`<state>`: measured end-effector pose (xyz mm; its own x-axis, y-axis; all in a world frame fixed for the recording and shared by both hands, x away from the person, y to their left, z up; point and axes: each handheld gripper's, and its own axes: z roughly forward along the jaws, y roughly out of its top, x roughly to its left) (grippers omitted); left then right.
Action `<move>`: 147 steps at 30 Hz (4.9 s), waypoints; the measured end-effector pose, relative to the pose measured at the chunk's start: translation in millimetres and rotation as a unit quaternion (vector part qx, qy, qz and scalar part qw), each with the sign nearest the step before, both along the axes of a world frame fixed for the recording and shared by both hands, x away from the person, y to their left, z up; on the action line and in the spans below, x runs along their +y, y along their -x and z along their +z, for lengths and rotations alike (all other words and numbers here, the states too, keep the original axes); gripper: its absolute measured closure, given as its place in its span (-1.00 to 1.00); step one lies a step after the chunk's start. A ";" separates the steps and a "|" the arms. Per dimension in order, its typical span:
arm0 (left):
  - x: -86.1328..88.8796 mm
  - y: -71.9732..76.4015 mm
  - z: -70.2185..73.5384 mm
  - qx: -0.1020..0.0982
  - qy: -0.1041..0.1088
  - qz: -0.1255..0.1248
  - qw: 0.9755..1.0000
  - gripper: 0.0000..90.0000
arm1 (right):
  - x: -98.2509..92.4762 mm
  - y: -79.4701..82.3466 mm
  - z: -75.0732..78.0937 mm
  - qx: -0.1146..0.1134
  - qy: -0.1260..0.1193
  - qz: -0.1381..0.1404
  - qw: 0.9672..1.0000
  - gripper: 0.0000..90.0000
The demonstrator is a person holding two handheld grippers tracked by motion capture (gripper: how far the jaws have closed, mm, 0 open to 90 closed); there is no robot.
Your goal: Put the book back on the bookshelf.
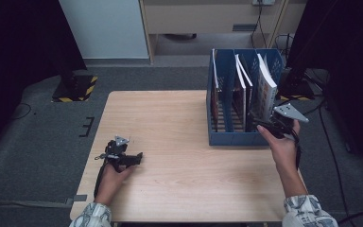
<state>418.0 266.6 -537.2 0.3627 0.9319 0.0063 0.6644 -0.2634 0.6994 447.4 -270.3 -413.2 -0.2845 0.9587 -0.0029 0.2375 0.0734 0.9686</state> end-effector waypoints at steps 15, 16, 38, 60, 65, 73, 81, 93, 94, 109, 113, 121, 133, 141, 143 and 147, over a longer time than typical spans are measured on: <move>-0.9 -1.7 -0.2 0.002 0.001 0.001 1.000 -1.00 | 9.2 10.5 7.0 0.006 -0.004 0.023 1.000 -0.89; -0.9 -1.8 -0.2 0.002 0.001 0.000 1.000 -1.00 | 10.3 11.2 7.3 0.006 -0.003 0.025 1.000 -0.89; -1.6 -2.8 -0.1 0.002 0.001 0.002 1.000 -1.00 | 33.0 33.8 -4.5 0.035 -0.002 0.073 0.997 -0.90; -1.6 -2.7 -0.2 0.002 0.001 0.002 1.000 -1.00 | 62.8 53.8 -22.1 0.055 -0.009 0.113 0.992 -0.89; -1.7 -2.7 -0.2 0.002 0.001 0.002 1.000 -1.00 | 64.7 56.1 -25.2 0.059 -0.011 0.116 0.991 -0.89; -2.3 -2.0 -0.1 0.002 0.001 0.001 1.000 -1.00 | 69.9 59.3 -29.6 0.069 -0.011 0.123 0.990 -0.87; -2.4 -1.9 -0.1 0.002 0.001 0.001 1.000 -1.00 | 85.1 62.7 -32.6 0.074 -0.009 0.144 0.987 -0.87; -2.6 -1.8 -0.1 0.002 0.001 0.002 1.000 -1.00 | 110.9 63.8 -43.1 0.094 0.003 0.172 0.981 -0.85; -2.6 -1.8 -0.1 0.002 0.001 0.002 1.000 -1.00 | 115.9 64.3 -45.4 0.099 0.008 0.178 0.979 -0.85; -3.1 -1.6 -0.1 0.002 0.001 0.001 1.000 -1.00 | 151.8 66.2 -74.5 0.150 0.045 0.224 0.962 -0.85; -3.2 -1.5 -0.1 0.003 0.001 0.001 1.000 -1.00 | 157.6 64.4 -85.2 0.172 0.049 0.231 0.956 -0.84; -3.4 -1.4 -0.1 0.003 0.001 0.001 1.000 -1.00 | 178.7 60.3 -102.2 0.198 0.067 0.251 0.945 -0.82; -4.0 -1.1 -0.1 0.002 0.001 -0.002 1.000 -1.00 | 190.5 50.7 -114.7 0.215 0.076 0.241 0.943 -0.82; -4.1 -1.1 -0.2 0.002 0.001 -0.002 1.000 -1.00 | 188.6 49.0 -117.7 0.226 0.076 0.229 0.944 -0.82; -4.1 -1.1 -0.2 0.002 0.001 -0.002 1.000 -1.00 | 189.0 48.7 -119.2 0.231 0.080 0.226 0.943 -0.83; -4.1 -1.1 -0.2 0.002 0.001 -0.002 1.000 -1.00 | 188.9 47.6 -121.7 0.237 0.084 0.222 0.942 -0.83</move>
